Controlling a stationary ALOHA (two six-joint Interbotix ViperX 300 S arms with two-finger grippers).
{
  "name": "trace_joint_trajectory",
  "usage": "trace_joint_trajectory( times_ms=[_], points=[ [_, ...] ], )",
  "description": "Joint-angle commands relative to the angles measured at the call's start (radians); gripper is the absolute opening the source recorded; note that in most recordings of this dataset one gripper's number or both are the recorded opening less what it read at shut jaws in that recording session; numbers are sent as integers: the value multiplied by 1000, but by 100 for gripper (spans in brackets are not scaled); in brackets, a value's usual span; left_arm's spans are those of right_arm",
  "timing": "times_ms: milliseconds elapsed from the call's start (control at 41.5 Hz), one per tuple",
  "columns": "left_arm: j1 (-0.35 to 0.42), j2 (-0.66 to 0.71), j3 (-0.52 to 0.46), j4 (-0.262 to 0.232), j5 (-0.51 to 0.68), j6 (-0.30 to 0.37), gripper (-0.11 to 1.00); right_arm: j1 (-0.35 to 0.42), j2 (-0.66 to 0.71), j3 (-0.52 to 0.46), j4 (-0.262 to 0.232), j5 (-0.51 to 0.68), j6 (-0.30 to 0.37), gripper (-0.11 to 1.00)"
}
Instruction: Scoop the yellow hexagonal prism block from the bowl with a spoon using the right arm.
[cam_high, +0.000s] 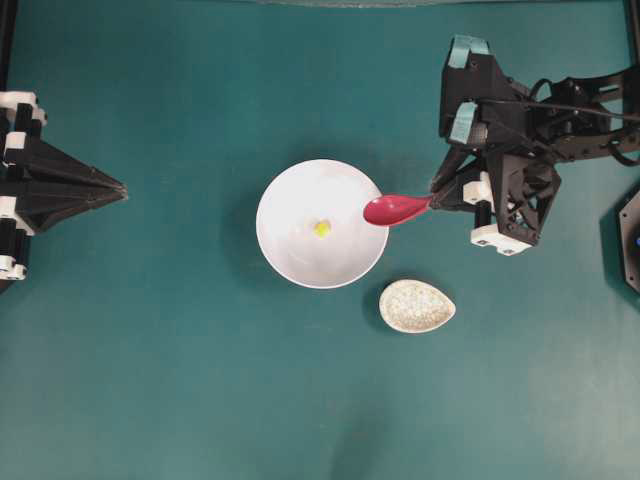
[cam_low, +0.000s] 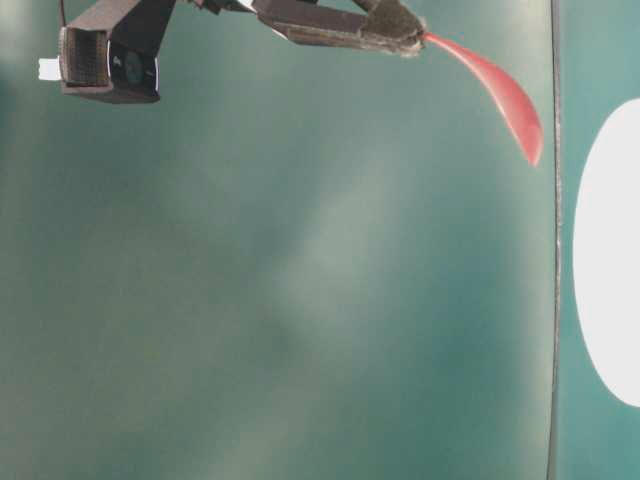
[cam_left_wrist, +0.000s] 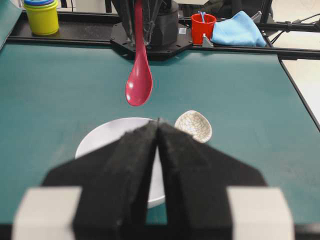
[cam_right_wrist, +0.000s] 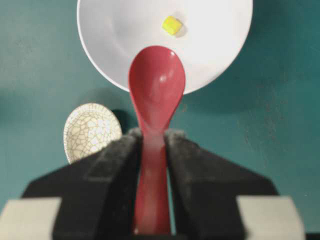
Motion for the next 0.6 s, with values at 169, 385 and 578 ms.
trace_joint_trajectory(
  times_ms=[169, 385, 578],
  points=[
    [2, 8, -23, 3, -11, -2, 8, 2, -20, 18, -3, 18, 0, 24],
    [2, 8, -23, 3, -11, -2, 8, 2, -20, 35, -3, 35, 0, 24],
    [2, 8, -23, 3, -9, -2, 8, 2, -20, 44, -3, 35, 0, 24]
  ],
)
